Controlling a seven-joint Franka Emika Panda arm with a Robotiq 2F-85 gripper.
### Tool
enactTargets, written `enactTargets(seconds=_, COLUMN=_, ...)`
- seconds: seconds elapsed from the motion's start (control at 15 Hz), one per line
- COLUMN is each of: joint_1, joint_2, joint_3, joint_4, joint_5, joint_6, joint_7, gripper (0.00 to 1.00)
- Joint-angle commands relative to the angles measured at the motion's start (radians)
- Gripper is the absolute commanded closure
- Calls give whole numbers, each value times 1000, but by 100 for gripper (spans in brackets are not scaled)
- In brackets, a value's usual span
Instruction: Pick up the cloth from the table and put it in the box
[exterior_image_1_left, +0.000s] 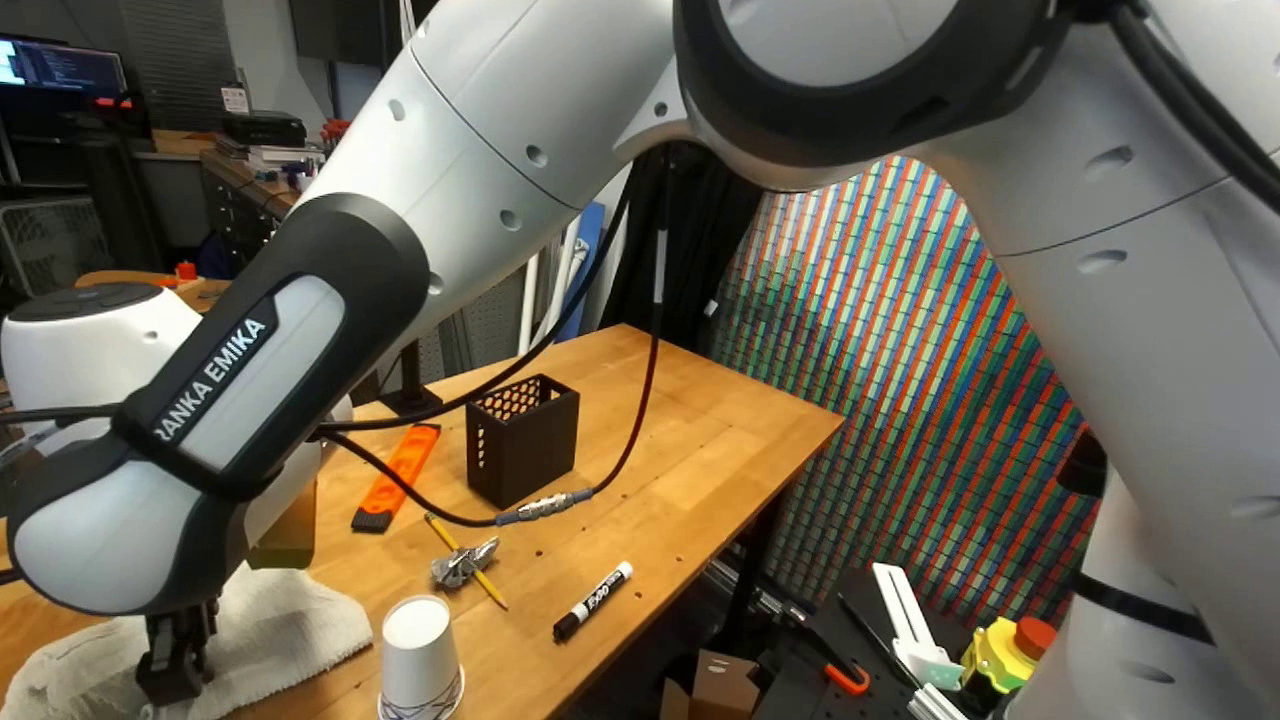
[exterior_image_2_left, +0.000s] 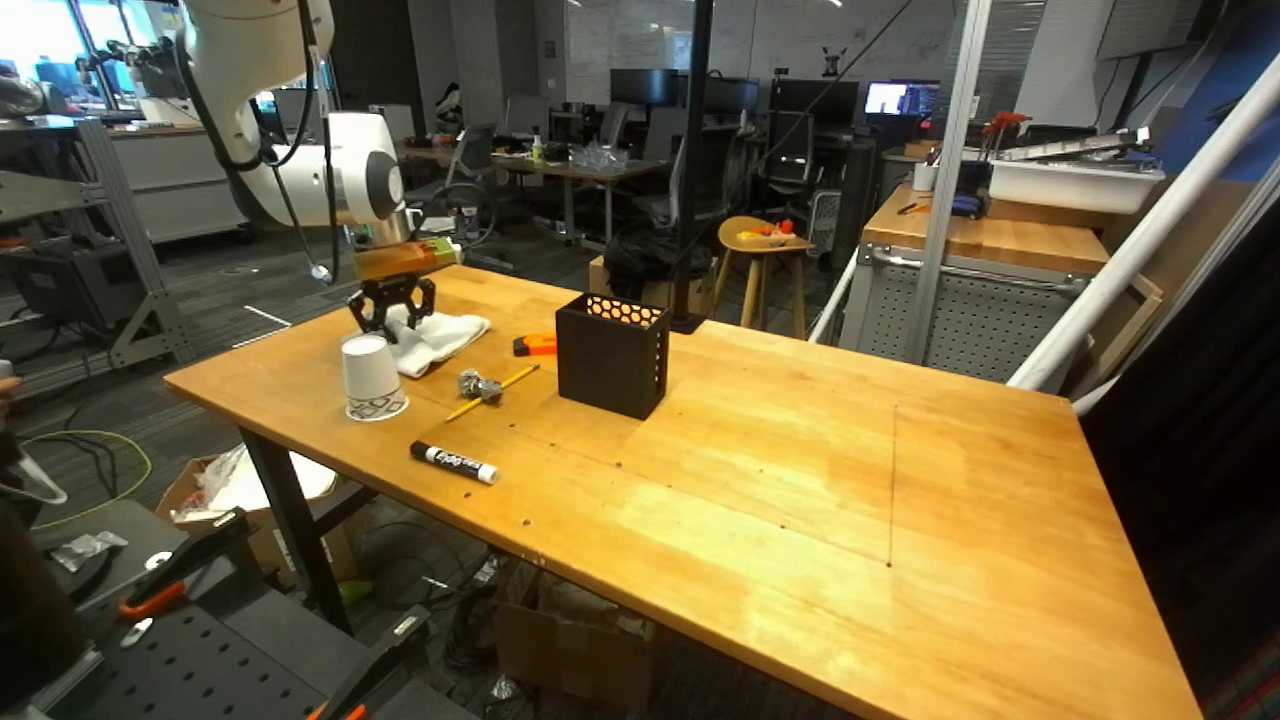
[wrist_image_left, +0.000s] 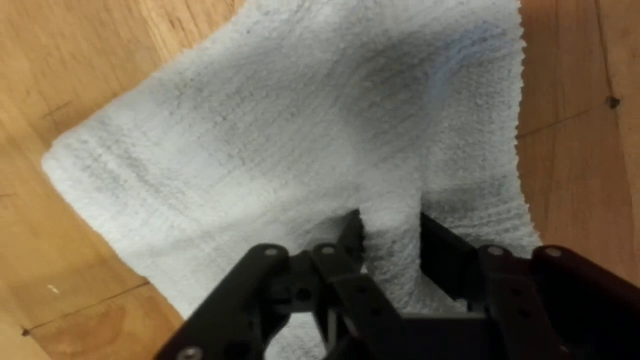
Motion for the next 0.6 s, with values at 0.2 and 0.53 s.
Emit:
enactTargets(seconds=0.2, joint_1=-15, joint_2=-129, joint_3=4, joint_4=-85, joint_5=-11, joint_6=-37, joint_7=2, gripper=93)
enactTargets(seconds=0.53, joint_1=-39, joint_2=-260, joint_3=-15, joint_4=-169, joint_5=-12, joint_6=-55, joint_7=26, gripper=93)
